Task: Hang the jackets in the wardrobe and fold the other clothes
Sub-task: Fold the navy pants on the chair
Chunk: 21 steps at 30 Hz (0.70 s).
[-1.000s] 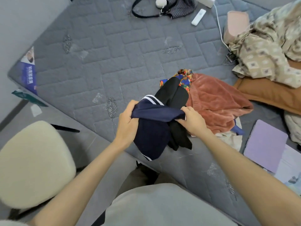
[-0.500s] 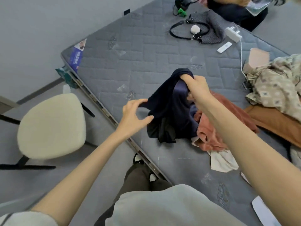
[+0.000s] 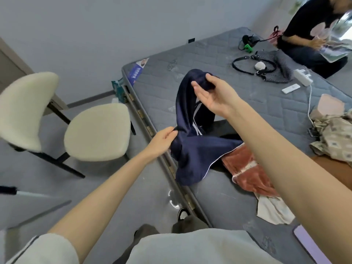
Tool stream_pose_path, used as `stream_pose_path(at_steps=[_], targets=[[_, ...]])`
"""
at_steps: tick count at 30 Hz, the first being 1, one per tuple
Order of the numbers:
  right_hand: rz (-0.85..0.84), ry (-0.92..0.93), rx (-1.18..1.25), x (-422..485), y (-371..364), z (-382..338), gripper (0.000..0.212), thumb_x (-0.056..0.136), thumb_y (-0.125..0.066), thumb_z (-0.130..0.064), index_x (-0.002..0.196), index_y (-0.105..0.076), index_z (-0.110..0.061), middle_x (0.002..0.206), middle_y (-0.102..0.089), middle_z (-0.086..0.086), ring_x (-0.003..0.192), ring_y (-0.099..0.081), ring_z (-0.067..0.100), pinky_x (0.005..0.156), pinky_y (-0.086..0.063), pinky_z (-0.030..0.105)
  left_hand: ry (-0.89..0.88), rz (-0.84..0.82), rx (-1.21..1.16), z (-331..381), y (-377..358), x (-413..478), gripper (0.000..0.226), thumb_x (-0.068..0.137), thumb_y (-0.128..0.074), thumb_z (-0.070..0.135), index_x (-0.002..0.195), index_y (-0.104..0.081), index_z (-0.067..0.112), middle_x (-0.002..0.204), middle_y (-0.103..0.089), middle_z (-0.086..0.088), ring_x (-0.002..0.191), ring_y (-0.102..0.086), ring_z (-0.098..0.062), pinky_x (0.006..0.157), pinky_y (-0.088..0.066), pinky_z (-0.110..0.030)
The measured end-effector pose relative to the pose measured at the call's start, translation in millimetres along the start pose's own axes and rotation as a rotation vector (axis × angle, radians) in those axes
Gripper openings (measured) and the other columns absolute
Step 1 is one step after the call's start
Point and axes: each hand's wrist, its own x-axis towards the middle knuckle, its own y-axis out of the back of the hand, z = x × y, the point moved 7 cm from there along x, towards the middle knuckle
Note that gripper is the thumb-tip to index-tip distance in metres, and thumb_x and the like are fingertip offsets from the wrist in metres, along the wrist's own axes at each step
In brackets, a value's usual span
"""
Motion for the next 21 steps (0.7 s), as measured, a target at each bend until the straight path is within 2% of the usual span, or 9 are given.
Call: stream_pose_path(at_steps=[1, 3, 6, 9, 11, 12, 14, 17, 21], targets=[[0.007, -0.009, -0.109, 6, 1, 12, 0.024, 0.099, -0.049, -0.012, 0.122, -0.046, -0.007, 0.126, -0.054, 0.017, 0.081, -0.072, 0.023, 0.066, -0.058, 0.028, 0.035, 0.026, -0.049, -8, 17, -9, 0.026, 0.102, -0.041, 0.022, 0.096, -0.055, 0.001, 0.082, -0.055, -0.009, 0.07, -0.048, -0.013, 0.066, -0.041, -0.028], [0.002, -0.051, -0.454, 15, 1, 44, 0.032, 0.098, -0.051, -0.015, 0.129, -0.046, -0.01, 0.145, -0.04, 0.008, 0.096, -0.067, 0.024, 0.087, -0.053, 0.032, 0.067, 0.098, -0.133, -16, 53, -28, 0.023, 0.102, -0.042, 0.025, 0.092, -0.055, 0.009, 0.081, -0.057, -0.004, 0.068, -0.05, -0.013, 0.061, -0.041, -0.027], [-0.197, -0.157, -0.873, 12, -17, 108, 0.043, 0.094, -0.057, -0.022, 0.136, -0.049, -0.019, 0.136, -0.053, 0.0, 0.107, -0.061, 0.016, 0.092, -0.046, 0.027, 0.08, 0.213, -0.254, -17, 108, -54, 0.024, 0.101, -0.044, 0.027, 0.105, -0.058, 0.008, 0.09, -0.06, -0.006, 0.079, -0.053, -0.016, 0.06, -0.039, -0.026], [-0.565, -0.234, -1.151, -15, -51, 175, 0.052, 0.081, -0.074, -0.03, 0.13, -0.055, -0.032, 0.128, -0.061, -0.008, 0.111, -0.061, 0.007, 0.09, -0.048, 0.021, 0.054, 0.28, -0.356, -14, 154, -82, 0.021, 0.102, -0.043, 0.021, 0.105, -0.055, 0.004, 0.093, -0.057, -0.013, 0.085, -0.052, -0.019, 0.066, -0.043, -0.027], [-0.688, -0.094, -1.425, -27, -68, 211, 0.051, 0.077, -0.078, -0.032, 0.123, -0.057, -0.029, 0.119, -0.065, -0.013, 0.108, -0.062, 0.006, 0.091, -0.048, 0.024, 0.045, 0.288, -0.426, -16, 180, -101, 0.02, 0.102, -0.042, 0.021, 0.097, -0.055, 0.007, 0.091, -0.06, -0.009, 0.081, -0.056, -0.014, 0.071, -0.047, -0.024], [-0.67, 0.065, -1.513, -29, -80, 221, 0.038, 0.082, -0.074, -0.029, 0.117, -0.059, -0.025, 0.113, -0.066, -0.012, 0.101, -0.062, 0.007, 0.088, -0.048, 0.027, 0.03, 0.302, -0.464, -16, 194, -111, 0.021, 0.102, -0.041, 0.021, 0.094, -0.057, 0.009, 0.089, -0.063, -0.005, 0.079, -0.059, -0.012, 0.072, -0.048, -0.023], [-0.566, 0.312, -1.404, -34, -108, 229, 0.012, 0.093, -0.06, -0.02, 0.105, -0.063, -0.018, 0.098, -0.067, -0.008, 0.088, -0.058, 0.004, 0.08, -0.046, 0.027, -0.016, 0.365, -0.505, -15, 224, -128, 0.023, 0.102, -0.041, 0.021, 0.093, -0.061, 0.013, 0.085, -0.067, 0.002, 0.074, -0.062, -0.006, 0.07, -0.05, -0.02], [-0.431, 0.421, -0.986, -42, -153, 219, 0.016, 0.096, -0.053, -0.01, 0.102, -0.064, -0.021, 0.089, -0.068, -0.018, 0.079, -0.059, -0.011, 0.072, -0.044, 0.009, -0.043, 0.413, -0.456, -18, 263, -152, 0.024, 0.102, -0.041, 0.03, 0.113, -0.062, 0.025, 0.098, -0.067, 0.009, 0.073, -0.059, 0.003, 0.058, -0.043, -0.012], [-0.469, 0.465, -0.904, -52, -212, 212, 0.021, 0.095, -0.053, -0.009, 0.094, -0.065, -0.025, 0.082, -0.07, -0.018, 0.078, -0.062, -0.005, 0.071, -0.047, 0.012, 0.008, 0.144, -0.282, -50, 270, -178, 0.051, 0.09, -0.055, 0.046, 0.136, -0.036, 0.051, 0.135, -0.051, 0.019, 0.114, -0.053, 0.006, 0.086, -0.044, -0.016]])
